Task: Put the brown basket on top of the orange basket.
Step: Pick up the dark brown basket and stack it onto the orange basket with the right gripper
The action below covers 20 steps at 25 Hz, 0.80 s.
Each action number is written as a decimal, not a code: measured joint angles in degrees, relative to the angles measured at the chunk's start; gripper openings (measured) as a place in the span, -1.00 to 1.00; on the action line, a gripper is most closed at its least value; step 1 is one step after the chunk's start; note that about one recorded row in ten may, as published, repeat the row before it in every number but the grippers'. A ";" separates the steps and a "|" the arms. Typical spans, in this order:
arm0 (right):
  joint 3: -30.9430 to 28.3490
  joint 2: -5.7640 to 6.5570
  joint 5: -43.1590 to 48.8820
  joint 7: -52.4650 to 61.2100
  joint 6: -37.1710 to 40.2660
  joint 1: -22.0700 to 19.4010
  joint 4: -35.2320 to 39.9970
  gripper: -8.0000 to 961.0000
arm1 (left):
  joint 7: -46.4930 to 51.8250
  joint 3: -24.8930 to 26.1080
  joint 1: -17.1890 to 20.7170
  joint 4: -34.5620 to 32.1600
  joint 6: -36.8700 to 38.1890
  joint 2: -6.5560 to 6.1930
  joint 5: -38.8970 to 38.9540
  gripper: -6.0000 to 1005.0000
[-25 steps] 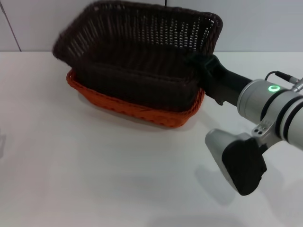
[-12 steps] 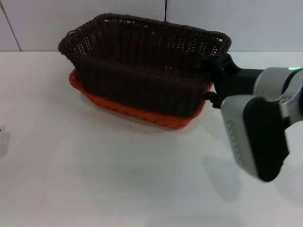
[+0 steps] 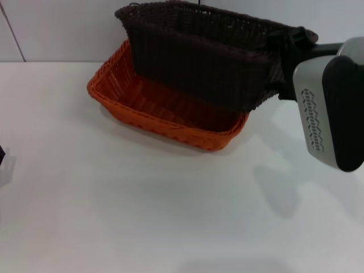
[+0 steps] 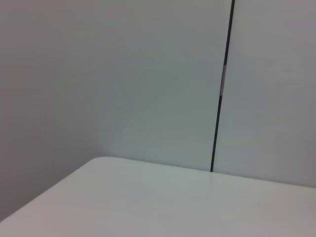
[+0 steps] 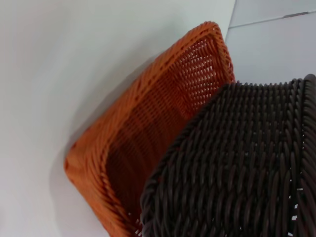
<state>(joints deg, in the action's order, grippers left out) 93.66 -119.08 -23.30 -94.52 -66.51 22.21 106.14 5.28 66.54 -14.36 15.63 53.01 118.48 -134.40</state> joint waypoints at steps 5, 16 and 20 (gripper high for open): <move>0.53 0.12 0.28 -0.56 1.18 2.27 -2.32 0.36 | 0.00 0.29 -0.49 -0.08 -0.56 -0.05 0.06 0.54; -0.37 0.51 0.44 -5.76 -6.42 9.31 -6.63 0.35 | 0.00 0.43 -0.47 0.03 -0.80 -0.04 0.25 0.54; -5.06 0.51 -3.41 -6.28 -12.94 12.03 -7.19 0.35 | 0.00 0.43 -0.33 0.02 -0.81 0.14 0.25 0.54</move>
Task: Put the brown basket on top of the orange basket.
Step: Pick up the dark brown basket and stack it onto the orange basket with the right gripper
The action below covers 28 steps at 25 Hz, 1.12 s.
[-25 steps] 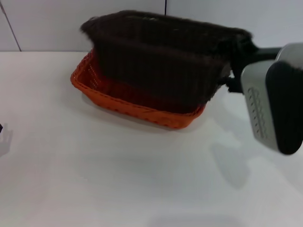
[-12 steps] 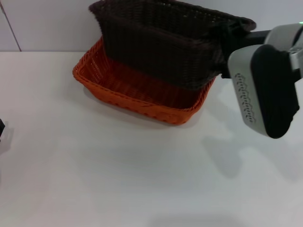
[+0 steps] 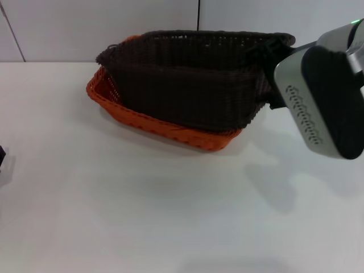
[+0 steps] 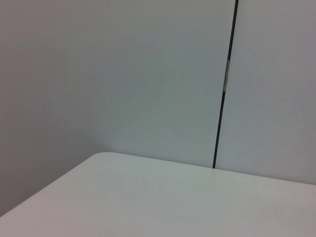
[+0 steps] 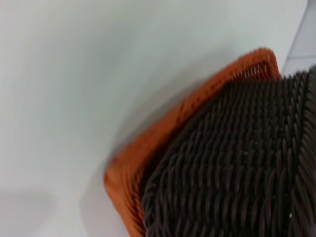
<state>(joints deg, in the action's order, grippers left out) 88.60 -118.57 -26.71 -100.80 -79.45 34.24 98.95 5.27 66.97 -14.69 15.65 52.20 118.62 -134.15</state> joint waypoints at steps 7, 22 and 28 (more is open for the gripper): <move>-8.79 0.12 -1.60 -1.57 -9.33 5.83 -2.76 0.34 | 0.14 0.00 0.64 0.78 0.00 0.11 -0.01 0.54; -17.86 1.49 -0.96 -3.23 -19.66 16.03 -7.18 0.34 | 0.60 0.59 0.12 0.71 -0.01 0.09 0.57 0.54; -20.23 2.00 -0.98 -3.46 -19.04 17.13 -6.05 0.34 | 2.62 0.60 0.18 0.92 0.17 0.09 0.98 0.54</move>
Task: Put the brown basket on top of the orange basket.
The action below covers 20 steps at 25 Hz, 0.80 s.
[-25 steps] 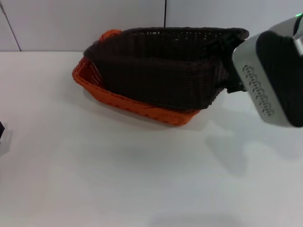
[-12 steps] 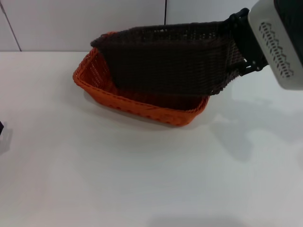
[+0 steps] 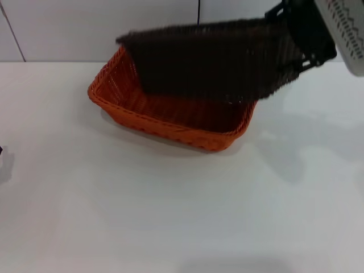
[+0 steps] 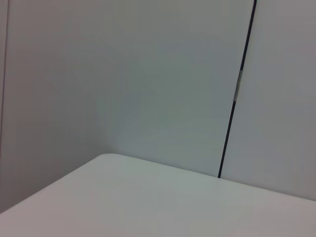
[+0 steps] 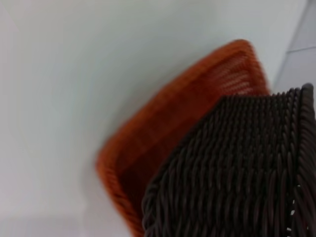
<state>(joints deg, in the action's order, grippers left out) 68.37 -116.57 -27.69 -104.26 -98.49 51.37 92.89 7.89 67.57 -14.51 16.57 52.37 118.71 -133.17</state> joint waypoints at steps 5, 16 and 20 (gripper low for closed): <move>-1.86 -0.16 -0.07 -0.50 2.64 0.80 3.98 0.34 | 0.93 0.01 -0.03 0.07 -0.10 -0.16 0.22 0.54; 5.08 -2.38 2.12 0.88 3.26 1.52 4.70 0.34 | 1.07 0.24 0.26 -0.15 -0.22 -0.15 0.53 0.54; 5.91 -2.26 0.94 2.41 4.64 0.54 7.99 0.34 | 1.08 0.17 0.85 -0.30 -0.20 -0.24 0.52 0.54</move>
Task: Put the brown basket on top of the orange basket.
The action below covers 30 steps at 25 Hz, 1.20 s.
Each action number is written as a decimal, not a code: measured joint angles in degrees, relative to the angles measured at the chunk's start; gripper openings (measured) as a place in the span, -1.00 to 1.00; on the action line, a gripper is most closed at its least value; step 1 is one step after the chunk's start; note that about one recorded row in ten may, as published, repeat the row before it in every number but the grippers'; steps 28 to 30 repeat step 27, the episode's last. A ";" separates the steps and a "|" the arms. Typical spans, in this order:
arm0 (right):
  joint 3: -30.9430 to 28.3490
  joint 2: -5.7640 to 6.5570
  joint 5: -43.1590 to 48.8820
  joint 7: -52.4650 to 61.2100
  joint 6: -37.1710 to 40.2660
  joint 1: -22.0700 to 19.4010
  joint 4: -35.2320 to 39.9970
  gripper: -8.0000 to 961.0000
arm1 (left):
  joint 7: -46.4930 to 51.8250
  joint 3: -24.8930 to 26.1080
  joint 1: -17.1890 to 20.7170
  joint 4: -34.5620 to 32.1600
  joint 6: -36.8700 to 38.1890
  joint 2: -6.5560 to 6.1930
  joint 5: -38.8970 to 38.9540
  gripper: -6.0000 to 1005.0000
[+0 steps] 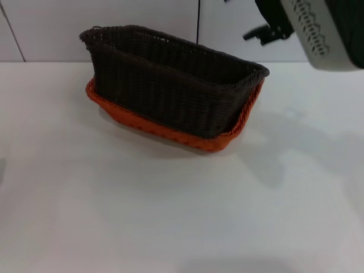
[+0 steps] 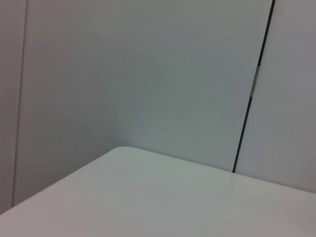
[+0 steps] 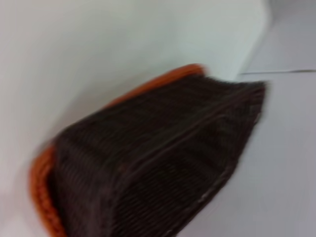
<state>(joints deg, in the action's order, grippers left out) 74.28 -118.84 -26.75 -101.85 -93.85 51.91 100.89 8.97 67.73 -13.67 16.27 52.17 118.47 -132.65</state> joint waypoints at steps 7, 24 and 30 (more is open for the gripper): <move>-1.72 -0.13 -1.28 1.57 1.98 -0.72 5.66 0.34 | 0.05 0.12 0.62 -0.30 0.08 -0.15 -0.04 0.54; -8.60 -0.67 -53.82 7.20 53.84 -33.31 -2.50 0.34 | 0.04 0.63 1.10 0.23 12.33 -0.26 -0.06 0.54; -5.94 -0.92 -67.51 2.58 58.56 -44.72 -2.57 0.34 | 0.03 0.65 0.96 0.49 13.74 -0.26 -0.30 0.54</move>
